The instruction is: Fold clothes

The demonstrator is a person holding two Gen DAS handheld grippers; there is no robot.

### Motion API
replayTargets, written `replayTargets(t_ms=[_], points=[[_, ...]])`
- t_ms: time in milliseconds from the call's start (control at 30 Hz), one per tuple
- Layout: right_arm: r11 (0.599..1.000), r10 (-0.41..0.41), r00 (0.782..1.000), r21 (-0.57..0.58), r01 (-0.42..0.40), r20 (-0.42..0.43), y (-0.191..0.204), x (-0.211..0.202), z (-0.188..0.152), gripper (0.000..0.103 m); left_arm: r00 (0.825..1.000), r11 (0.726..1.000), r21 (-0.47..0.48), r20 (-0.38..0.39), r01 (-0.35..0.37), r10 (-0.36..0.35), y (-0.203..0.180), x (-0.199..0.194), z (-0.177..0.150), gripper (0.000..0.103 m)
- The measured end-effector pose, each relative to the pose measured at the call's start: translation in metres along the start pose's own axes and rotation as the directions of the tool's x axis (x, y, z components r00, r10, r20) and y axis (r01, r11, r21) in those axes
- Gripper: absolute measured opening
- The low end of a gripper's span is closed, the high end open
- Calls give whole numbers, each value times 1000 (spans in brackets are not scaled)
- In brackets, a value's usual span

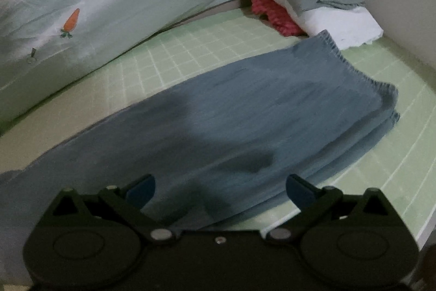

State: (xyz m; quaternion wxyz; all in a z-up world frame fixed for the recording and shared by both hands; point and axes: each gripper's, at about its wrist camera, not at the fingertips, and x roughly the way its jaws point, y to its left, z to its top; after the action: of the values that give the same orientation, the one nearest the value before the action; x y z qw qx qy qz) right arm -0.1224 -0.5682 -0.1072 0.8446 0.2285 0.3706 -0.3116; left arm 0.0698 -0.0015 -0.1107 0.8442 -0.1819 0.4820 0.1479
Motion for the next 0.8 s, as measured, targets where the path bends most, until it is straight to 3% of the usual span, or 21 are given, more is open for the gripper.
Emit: replayTargets(t_ms=[167, 333, 567, 800], points=[[997, -16, 1000, 77, 15, 6, 23, -5, -12, 103, 999, 999, 22, -5, 48, -47, 15, 22, 12, 92], [995, -37, 999, 97, 35, 19, 37, -17, -28, 103, 989, 988, 55, 15, 147, -148, 15, 36, 19, 91], [997, -67, 998, 40, 67, 17, 44, -44, -47, 103, 970, 969, 41, 11, 243, -244, 14, 45, 30, 51], [987, -122, 992, 106, 118, 29, 29, -59, -55, 103, 955, 954, 52, 23, 294, -296, 13, 38, 36, 34]])
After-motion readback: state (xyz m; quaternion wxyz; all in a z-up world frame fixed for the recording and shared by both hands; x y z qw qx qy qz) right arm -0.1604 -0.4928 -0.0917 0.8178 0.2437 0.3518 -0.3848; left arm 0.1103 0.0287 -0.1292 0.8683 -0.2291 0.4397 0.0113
